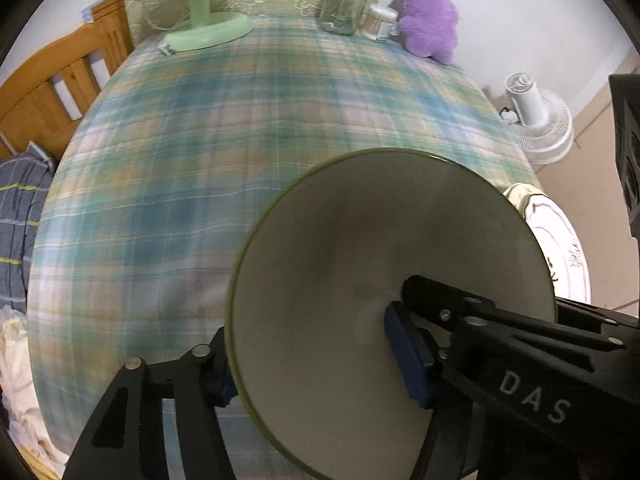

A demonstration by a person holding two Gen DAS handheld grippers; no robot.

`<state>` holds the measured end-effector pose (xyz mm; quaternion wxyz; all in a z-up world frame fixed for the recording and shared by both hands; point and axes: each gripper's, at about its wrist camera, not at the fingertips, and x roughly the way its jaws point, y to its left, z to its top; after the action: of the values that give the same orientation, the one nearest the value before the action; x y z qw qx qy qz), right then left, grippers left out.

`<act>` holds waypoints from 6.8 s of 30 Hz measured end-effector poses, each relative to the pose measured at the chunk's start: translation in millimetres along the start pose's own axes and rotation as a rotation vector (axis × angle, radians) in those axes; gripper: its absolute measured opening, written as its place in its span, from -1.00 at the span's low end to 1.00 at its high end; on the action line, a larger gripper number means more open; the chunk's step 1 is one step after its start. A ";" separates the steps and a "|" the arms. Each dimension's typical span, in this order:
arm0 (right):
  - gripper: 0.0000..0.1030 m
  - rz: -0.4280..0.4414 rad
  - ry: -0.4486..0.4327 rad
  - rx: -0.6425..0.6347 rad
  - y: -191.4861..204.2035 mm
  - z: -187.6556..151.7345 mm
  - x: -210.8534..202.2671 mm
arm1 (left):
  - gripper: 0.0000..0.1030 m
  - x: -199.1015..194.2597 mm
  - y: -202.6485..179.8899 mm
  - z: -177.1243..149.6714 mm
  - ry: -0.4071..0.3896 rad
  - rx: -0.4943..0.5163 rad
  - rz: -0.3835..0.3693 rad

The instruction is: Organize plates and bowls

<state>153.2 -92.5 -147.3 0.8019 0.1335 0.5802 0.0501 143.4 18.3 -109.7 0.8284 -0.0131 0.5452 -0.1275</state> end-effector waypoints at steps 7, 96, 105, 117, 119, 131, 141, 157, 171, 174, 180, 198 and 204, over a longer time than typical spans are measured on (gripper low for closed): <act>-0.27 -0.055 -0.020 0.028 7.9 -1.4 -1.9 | 0.21 -1.5 4.7 0.0 0.014 0.020 -0.041; -0.24 -0.053 -0.038 -0.007 -206.7 26.0 -82.8 | 0.15 24.8 -219.1 14.6 -0.012 -0.042 -0.020; -0.10 -0.017 -0.050 0.007 -216.3 20.4 -78.3 | 0.22 27.7 -227.4 9.0 -0.020 -0.008 -0.002; 0.33 -0.083 -0.152 -0.003 -210.5 5.3 -100.4 | 0.75 8.2 -217.7 4.1 -0.068 0.014 0.044; 0.33 -0.098 -0.181 0.004 -206.7 3.6 -107.7 | 0.77 -1.3 -212.6 4.4 -0.098 0.019 0.054; 0.36 -0.220 -0.411 0.030 -153.7 -7.8 -145.8 | 0.78 -56.8 -138.1 7.4 -0.261 0.066 0.103; 0.40 -0.257 -0.511 0.085 -82.4 -41.7 -144.3 | 0.79 -86.4 -60.8 0.0 -0.332 0.097 0.079; 0.41 -0.181 -0.591 -0.069 -15.5 -97.8 -104.0 | 0.84 -93.3 1.8 -66.6 -0.471 0.051 0.185; 0.58 -0.151 -0.649 -0.117 -2.2 -160.9 -97.3 | 0.87 -106.9 20.6 -130.0 -0.533 0.006 0.223; 0.59 -0.148 -0.658 -0.122 -1.3 -164.6 -98.9 | 0.87 -108.7 20.3 -132.4 -0.542 0.000 0.219; 0.59 -0.145 -0.666 -0.120 -4.3 -168.7 -101.8 | 0.87 -112.6 15.9 -136.6 -0.561 0.003 0.224; 0.59 -0.146 -0.665 -0.115 -10.2 -172.4 -107.6 | 0.90 -116.8 10.4 -139.1 -0.572 0.010 0.225; 0.59 -0.157 -0.671 -0.113 -12.5 -176.0 -111.2 | 0.91 -118.7 9.0 -141.1 -0.577 0.015 0.220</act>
<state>-49.6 -103.2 -100.0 0.9554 0.0530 0.2893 -0.0264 -27.0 70.2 -61.5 0.9580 0.0164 0.2846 -0.0323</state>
